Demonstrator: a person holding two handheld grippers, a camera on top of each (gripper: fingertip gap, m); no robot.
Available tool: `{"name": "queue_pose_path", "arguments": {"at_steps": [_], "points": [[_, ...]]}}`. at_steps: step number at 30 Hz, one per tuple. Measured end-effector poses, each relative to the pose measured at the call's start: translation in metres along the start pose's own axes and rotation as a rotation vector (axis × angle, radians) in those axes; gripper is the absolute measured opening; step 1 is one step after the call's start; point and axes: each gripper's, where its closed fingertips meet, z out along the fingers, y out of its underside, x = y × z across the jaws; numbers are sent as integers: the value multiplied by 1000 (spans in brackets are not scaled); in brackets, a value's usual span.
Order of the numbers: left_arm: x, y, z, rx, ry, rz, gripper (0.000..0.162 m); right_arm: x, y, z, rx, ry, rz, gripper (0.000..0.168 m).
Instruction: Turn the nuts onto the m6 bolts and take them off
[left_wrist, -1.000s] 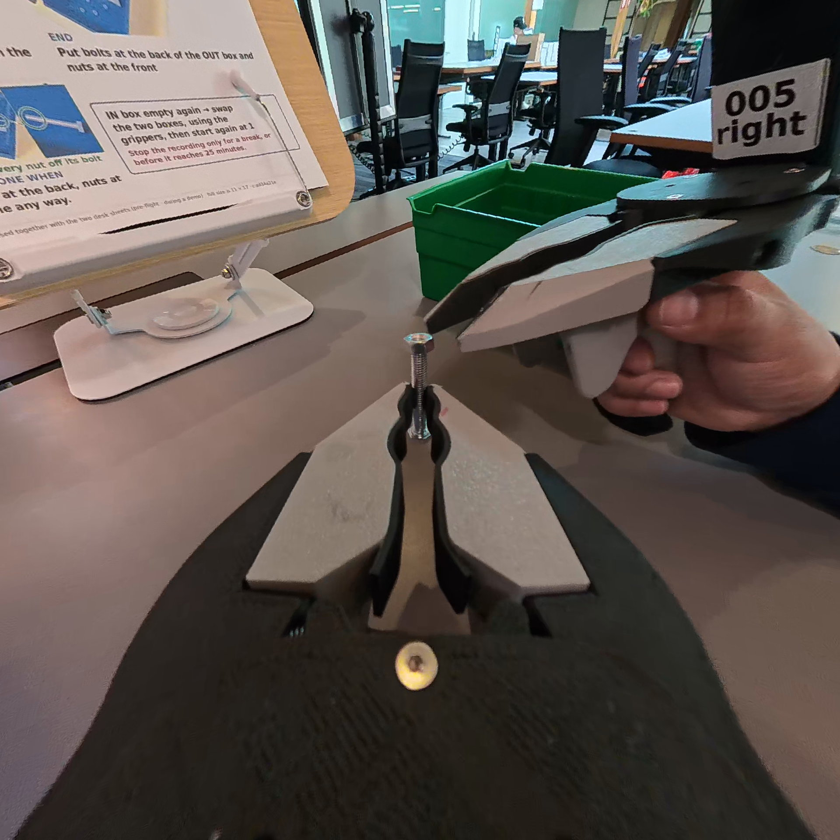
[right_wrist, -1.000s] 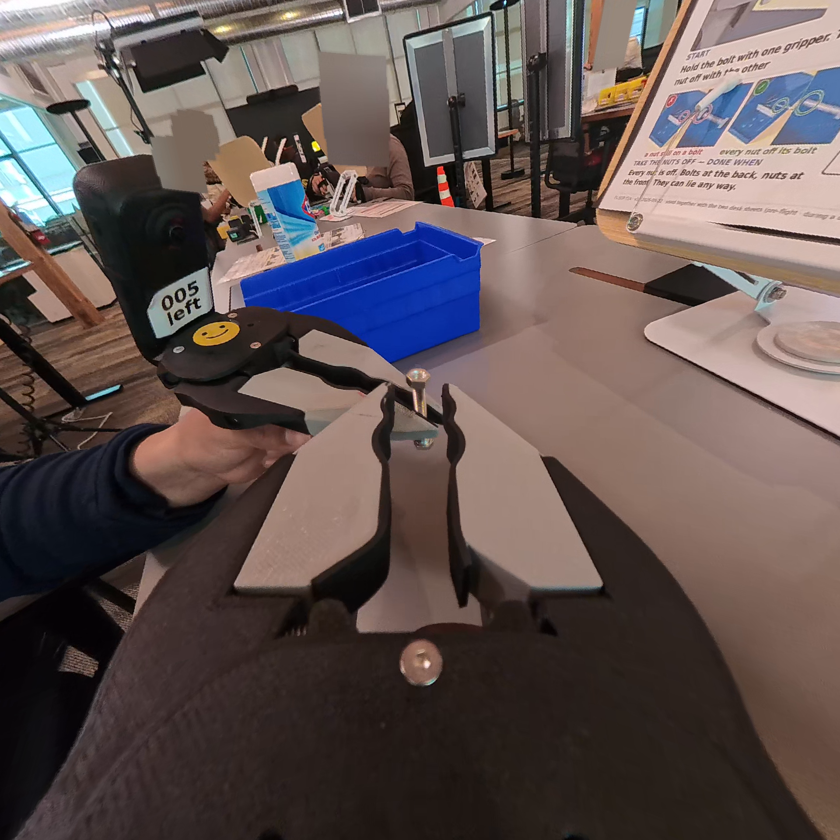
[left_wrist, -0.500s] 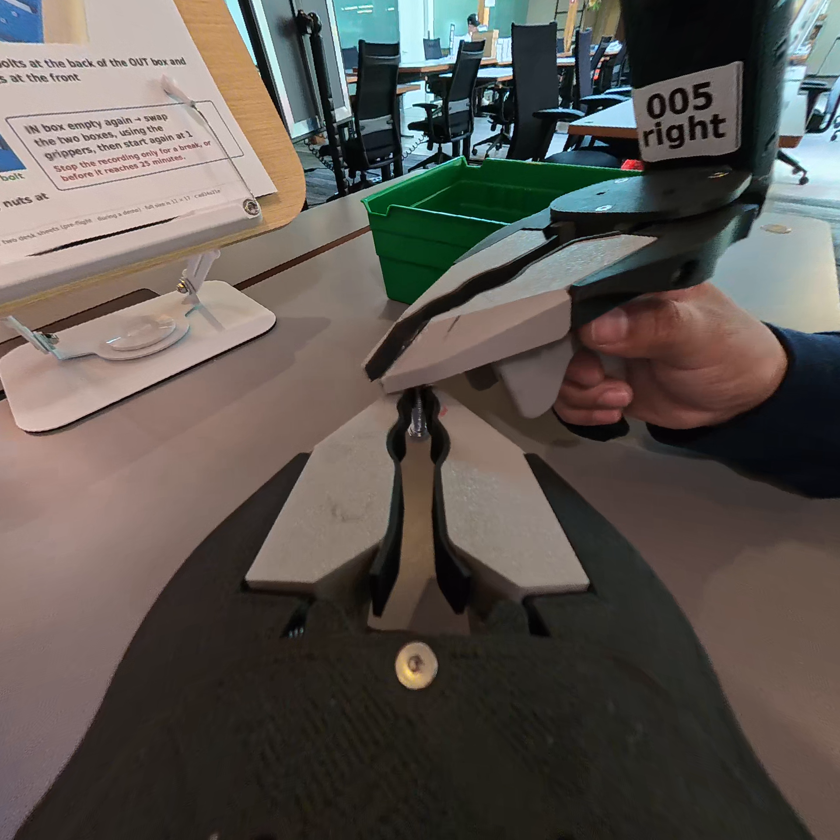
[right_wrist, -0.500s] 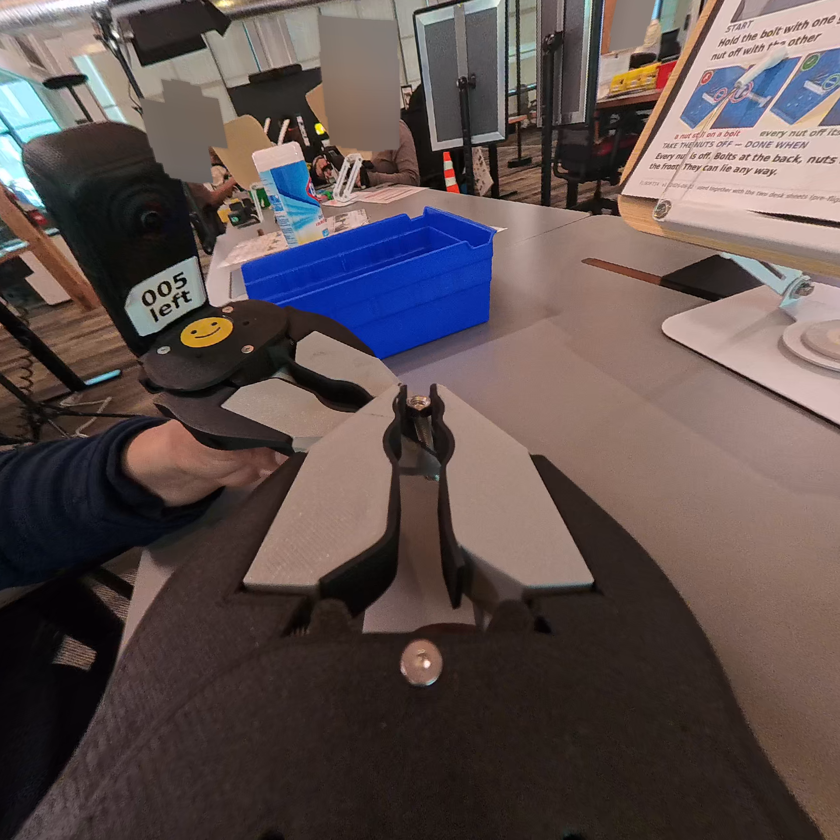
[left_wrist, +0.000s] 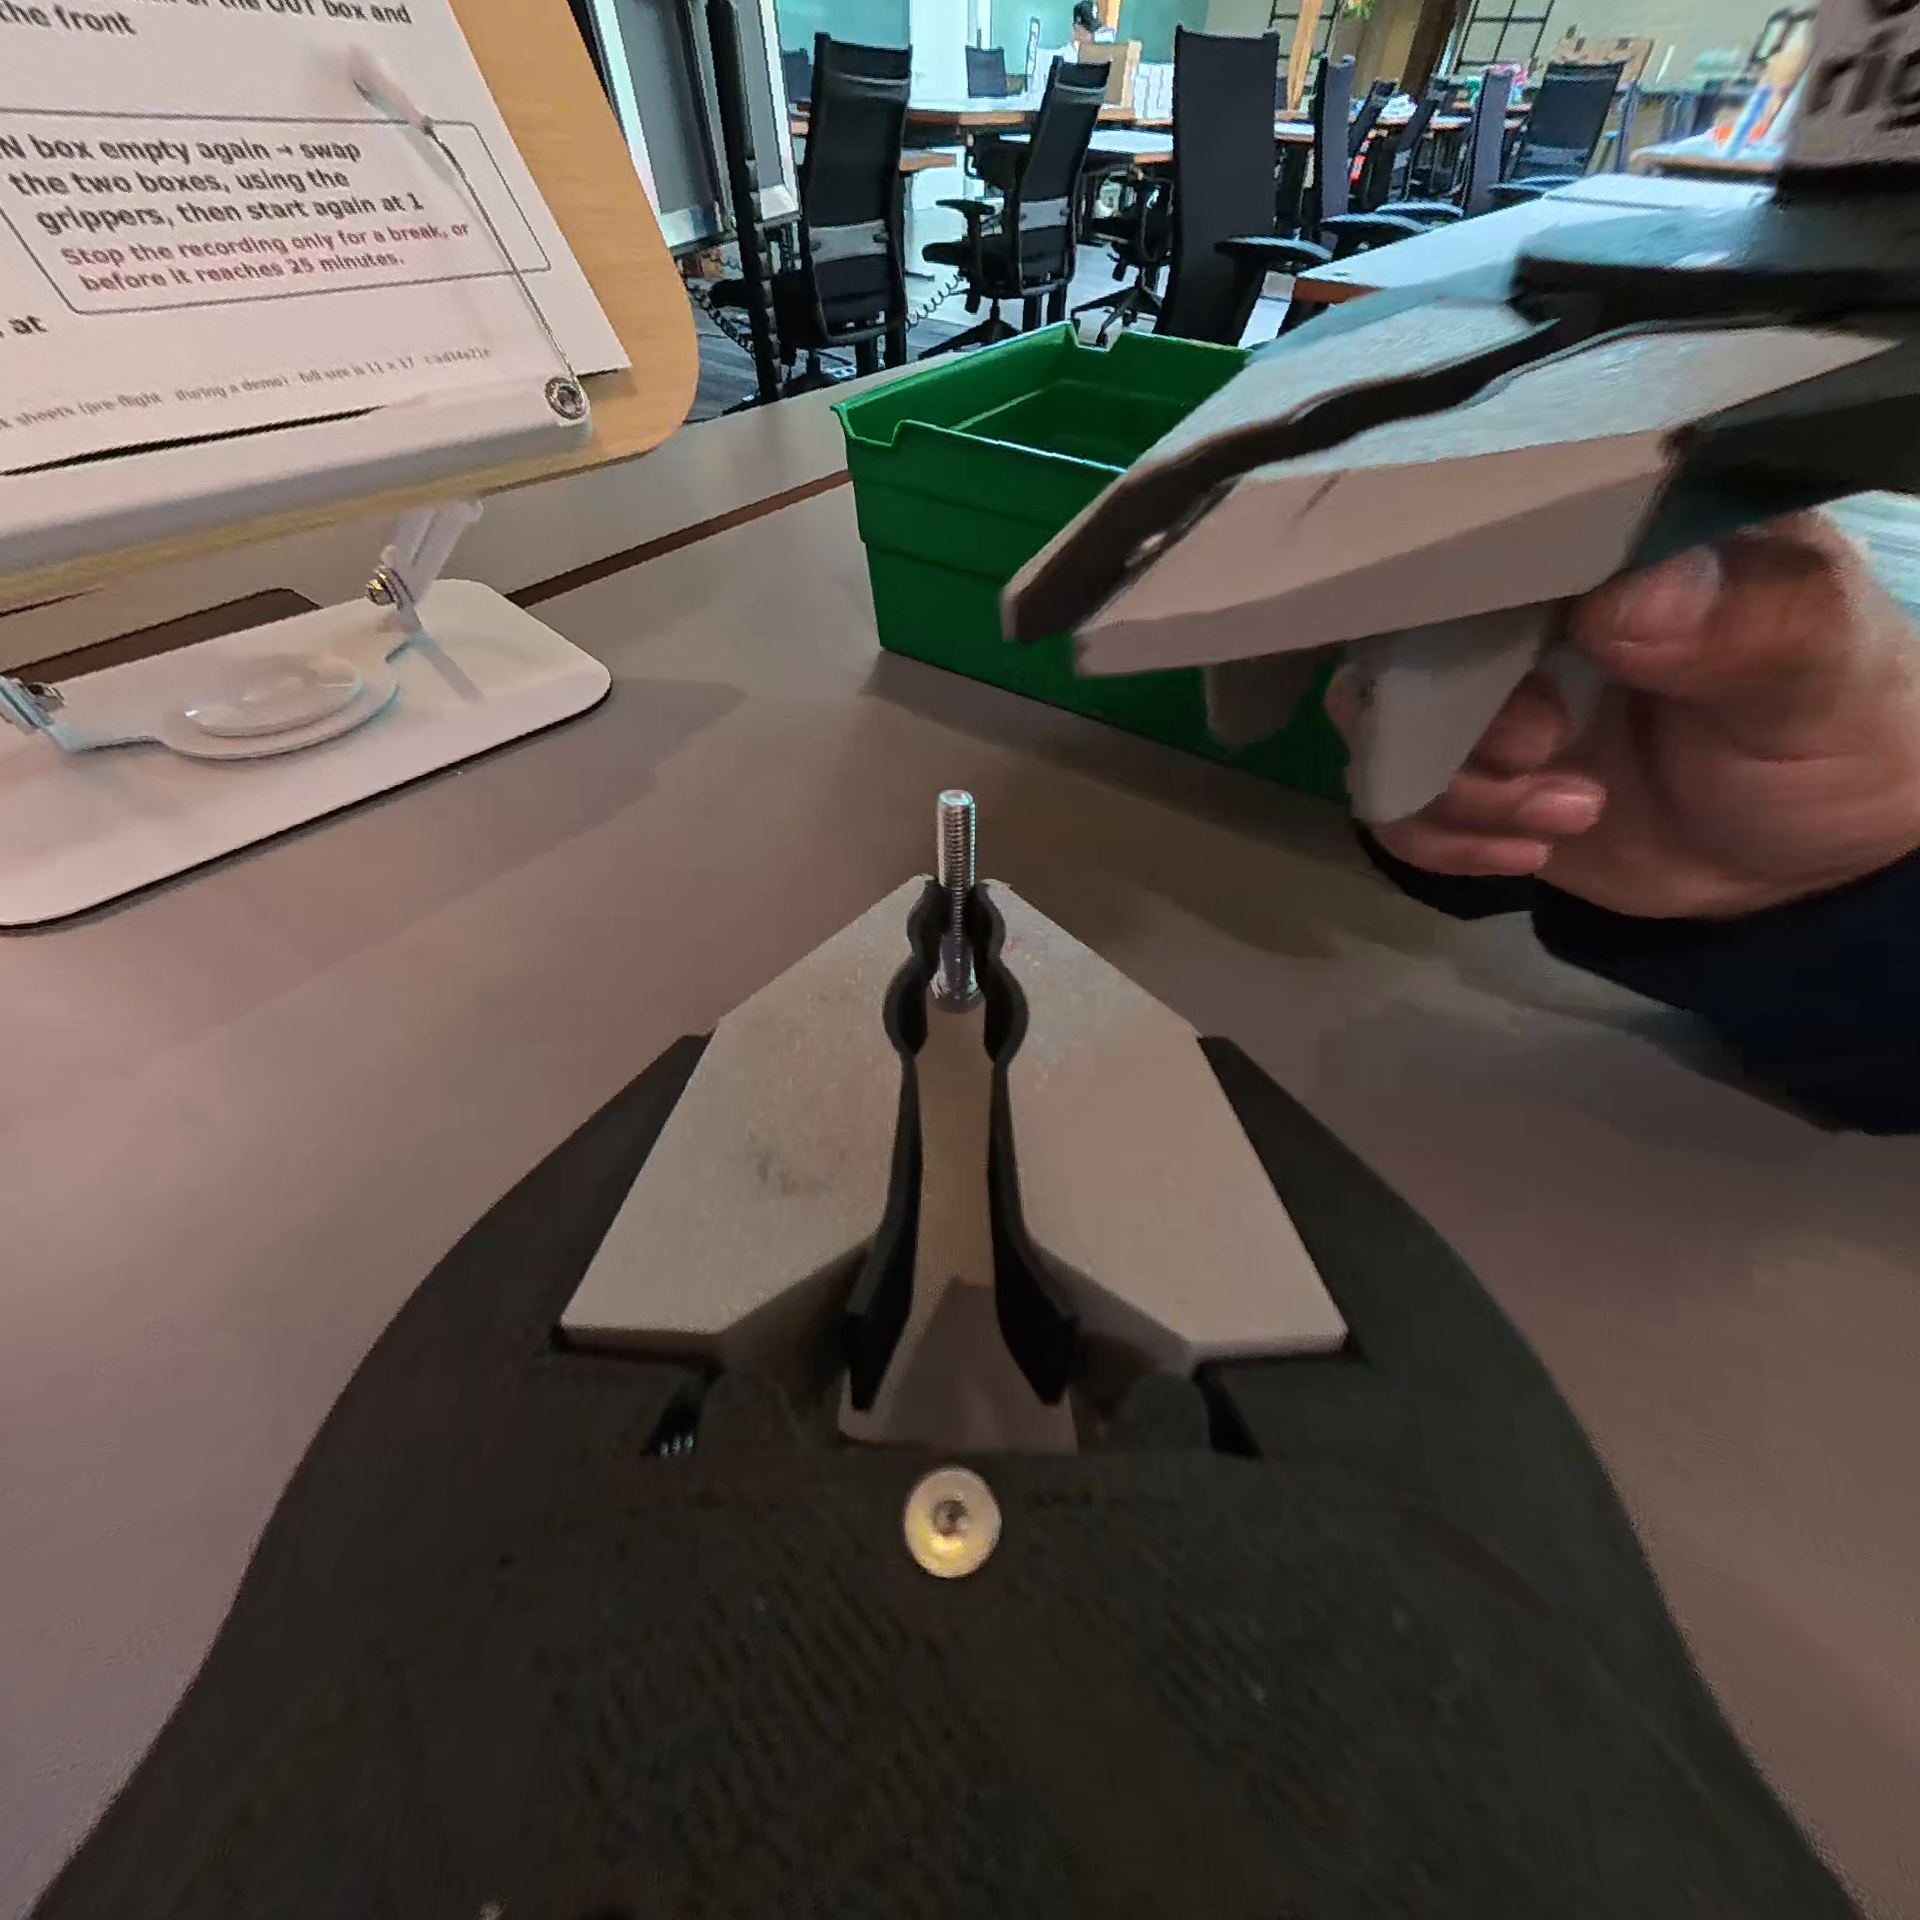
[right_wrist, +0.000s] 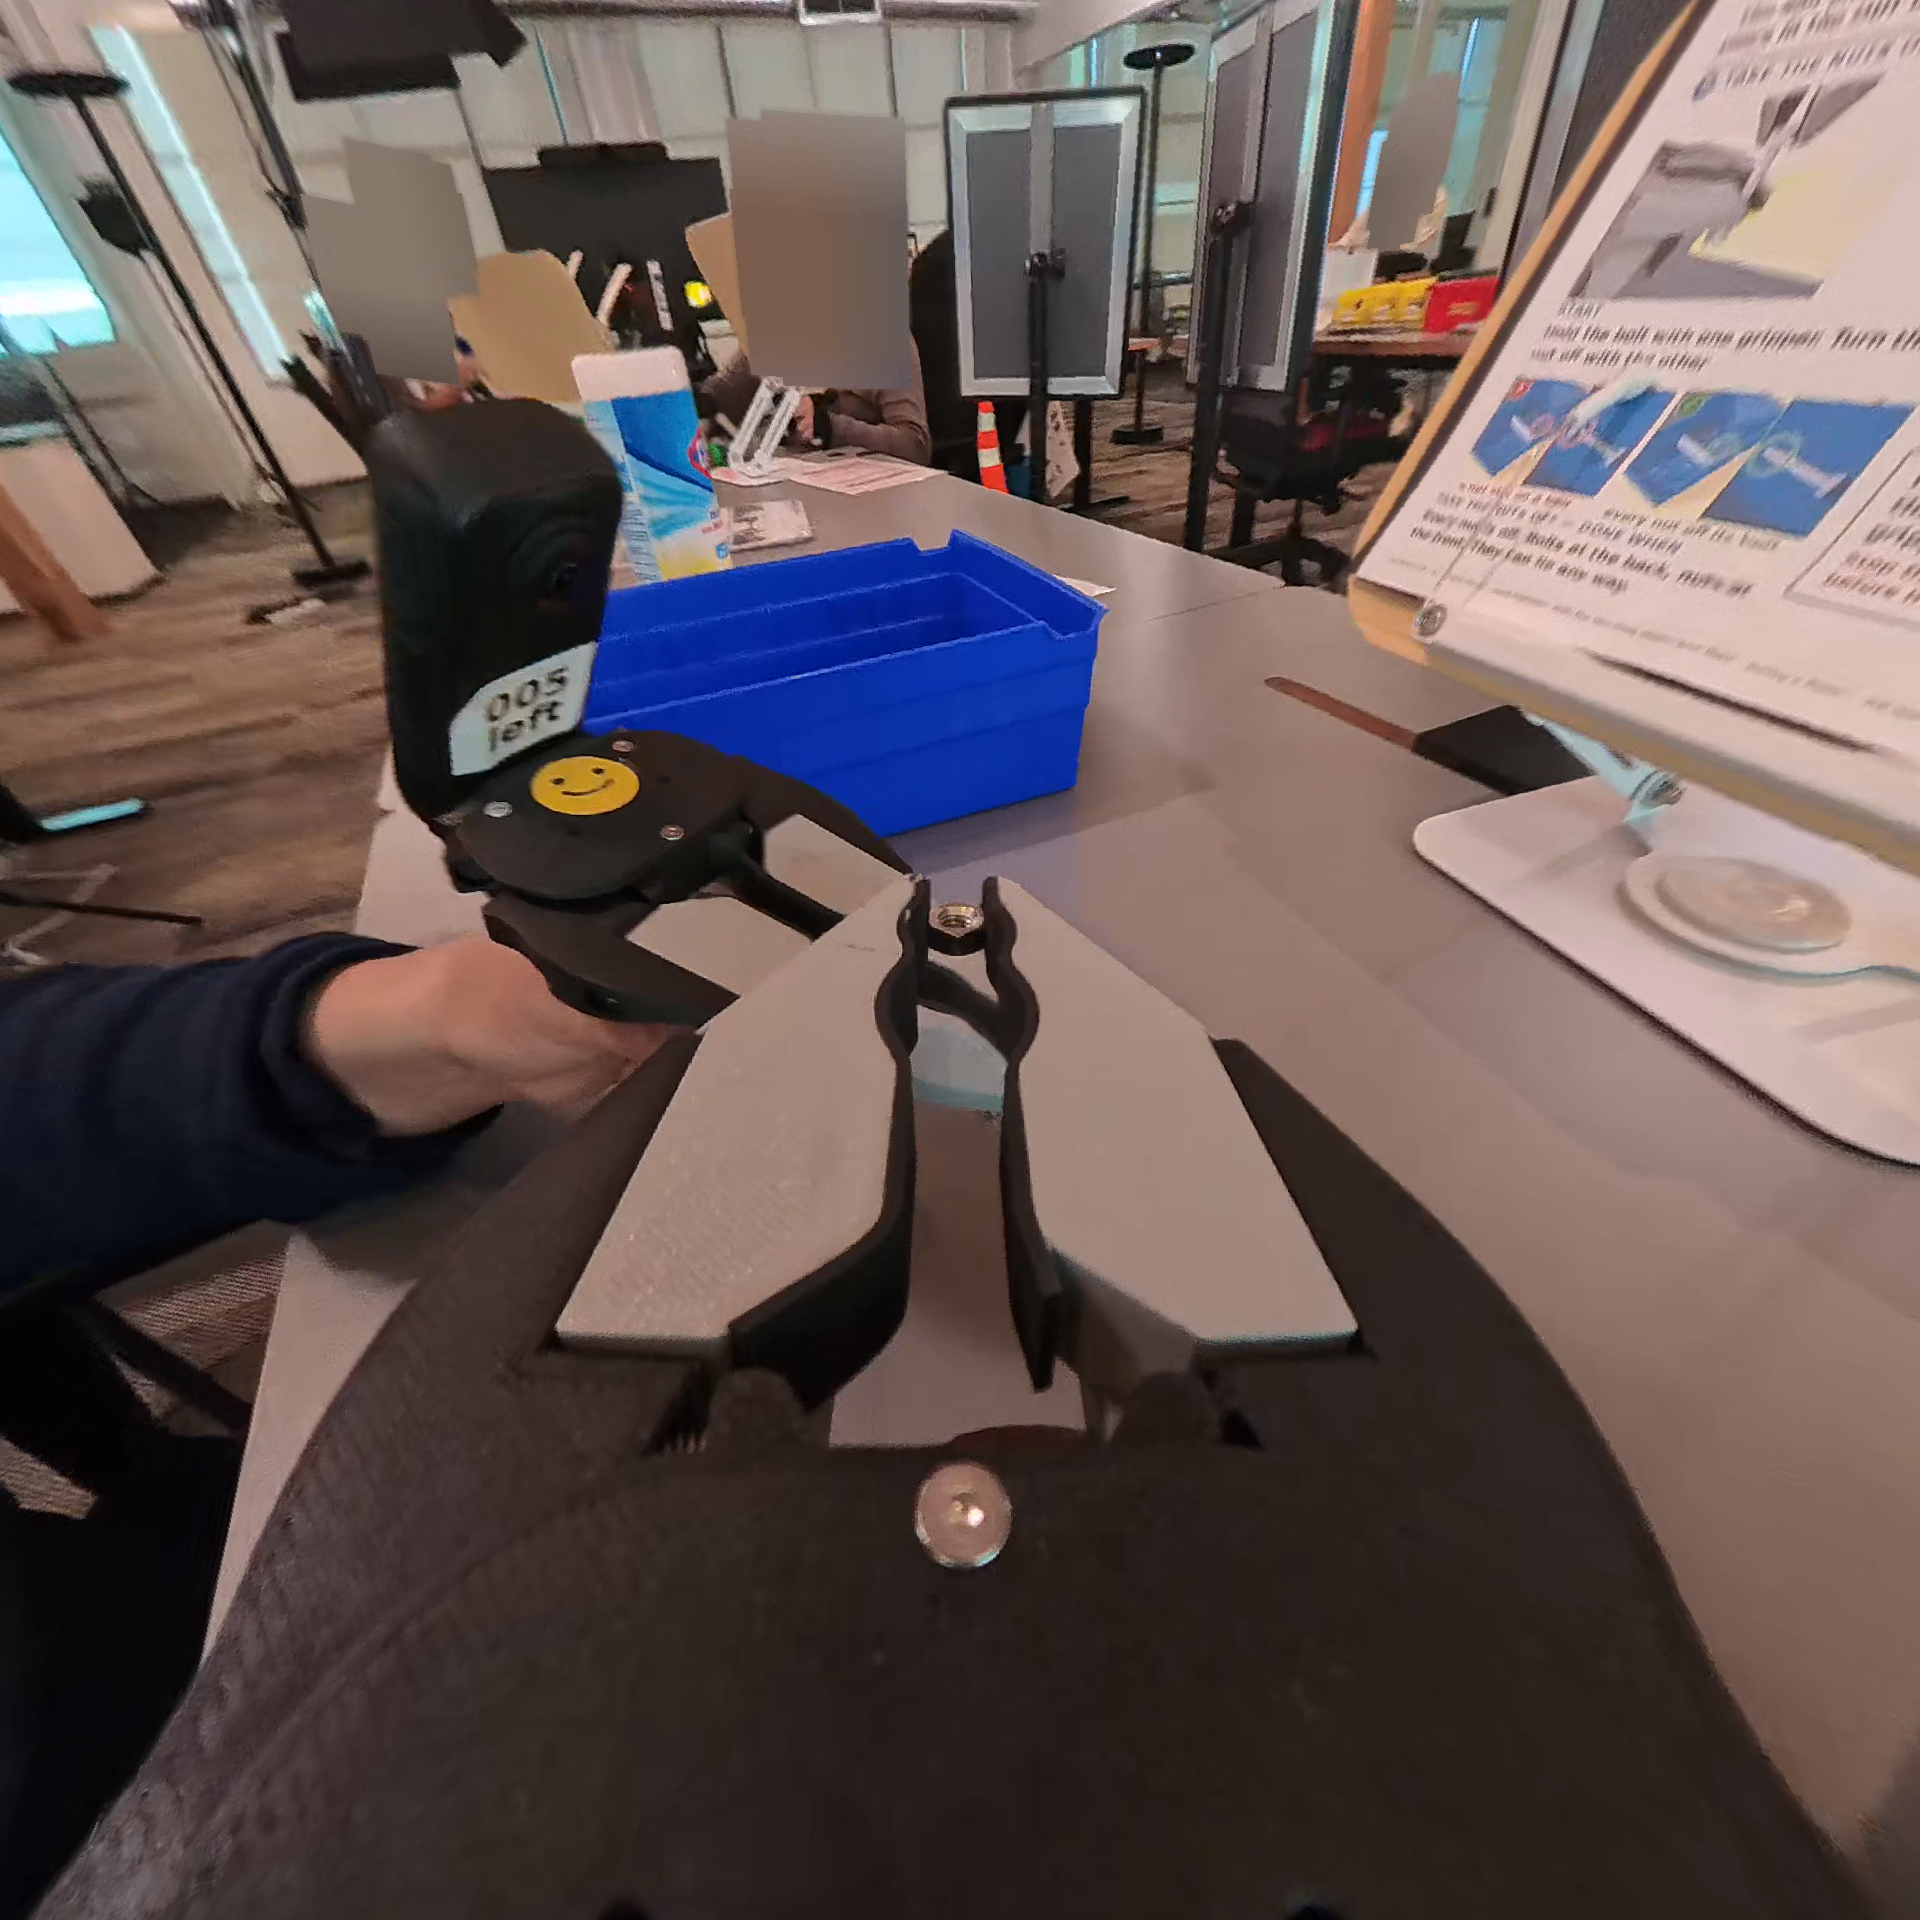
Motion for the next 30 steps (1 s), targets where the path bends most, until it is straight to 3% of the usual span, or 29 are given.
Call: {"name": "queue_pose_path", "arguments": {"at_steps": [4,9,11,15,19,23,27,30], "points": [[4,6,4,-25,11,2,3,-22,-31,-39,15,86,-148,6],[15,7,7,-35,36,31,3,47,-42,-140,-124,445,-186,6],[16,7,7,-35,42,30,3,86,-19,-181,-237,553,-108,7],[15,7,7,-33,38,27,3,136,64,-234,-527,656,90,7],[15,5,7,-15,49,16,3,138,94,-243,-578,646,186,22],[17,7,9,-21,54,20,3,127,58,-242,-446,671,144,22],[29,2,10,12,103,33,3,59,9,-188,-282,474,20,18],[39,-10,5,84,151,48,3,14,14,-134,-298,313,-10,22]]}}
